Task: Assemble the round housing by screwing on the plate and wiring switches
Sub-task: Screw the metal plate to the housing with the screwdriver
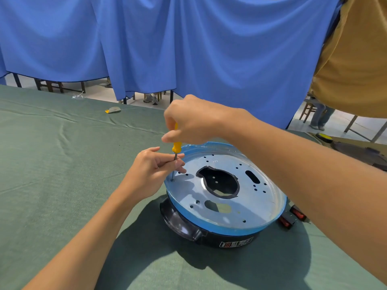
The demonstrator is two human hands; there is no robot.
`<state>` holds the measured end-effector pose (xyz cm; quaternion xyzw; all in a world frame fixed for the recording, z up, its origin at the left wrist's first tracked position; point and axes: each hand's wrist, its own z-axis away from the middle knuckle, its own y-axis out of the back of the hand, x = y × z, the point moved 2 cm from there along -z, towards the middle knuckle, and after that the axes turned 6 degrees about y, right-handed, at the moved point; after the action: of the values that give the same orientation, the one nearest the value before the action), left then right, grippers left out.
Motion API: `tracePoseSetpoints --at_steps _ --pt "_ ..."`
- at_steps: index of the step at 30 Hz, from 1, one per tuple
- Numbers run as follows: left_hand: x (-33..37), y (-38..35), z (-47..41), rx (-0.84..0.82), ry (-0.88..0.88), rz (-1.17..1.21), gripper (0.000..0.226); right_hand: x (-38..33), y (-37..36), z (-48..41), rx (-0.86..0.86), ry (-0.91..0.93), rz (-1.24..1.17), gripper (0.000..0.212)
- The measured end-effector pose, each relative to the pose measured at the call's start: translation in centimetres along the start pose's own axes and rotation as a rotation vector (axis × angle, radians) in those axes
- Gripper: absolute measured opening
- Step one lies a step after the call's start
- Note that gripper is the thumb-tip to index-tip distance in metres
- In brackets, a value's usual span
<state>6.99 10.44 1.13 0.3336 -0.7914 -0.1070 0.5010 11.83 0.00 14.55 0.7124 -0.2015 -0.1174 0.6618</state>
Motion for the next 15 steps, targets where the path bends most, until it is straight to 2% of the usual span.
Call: tracePoseSetpoints --at_steps 2,5,8,10,13,15 --pt "-0.2 0.2 0.0 -0.048 0.005 0.007 0.025 -0.2 0.6 -0.1 0.006 0.049 0.002 0.01" --pt "-0.2 0.1 0.1 -0.064 0.022 0.036 0.023 -0.3 0.8 -0.1 0.049 0.037 0.014 0.028" --pt "0.0 -0.3 0.3 0.063 0.027 0.041 0.012 -0.3 0.4 0.0 0.084 0.0 0.045 0.042" --pt "-0.1 -0.5 0.3 0.107 0.034 0.042 0.012 -0.4 -0.1 0.0 0.095 -0.036 0.044 0.043" --pt "0.0 -0.3 0.2 0.033 0.046 0.102 0.017 -0.4 -0.4 0.0 0.087 -0.039 0.034 0.044" --pt "0.0 -0.1 0.1 -0.017 0.048 0.092 0.021 -0.6 -0.1 -0.1 0.042 0.017 0.054 0.036"
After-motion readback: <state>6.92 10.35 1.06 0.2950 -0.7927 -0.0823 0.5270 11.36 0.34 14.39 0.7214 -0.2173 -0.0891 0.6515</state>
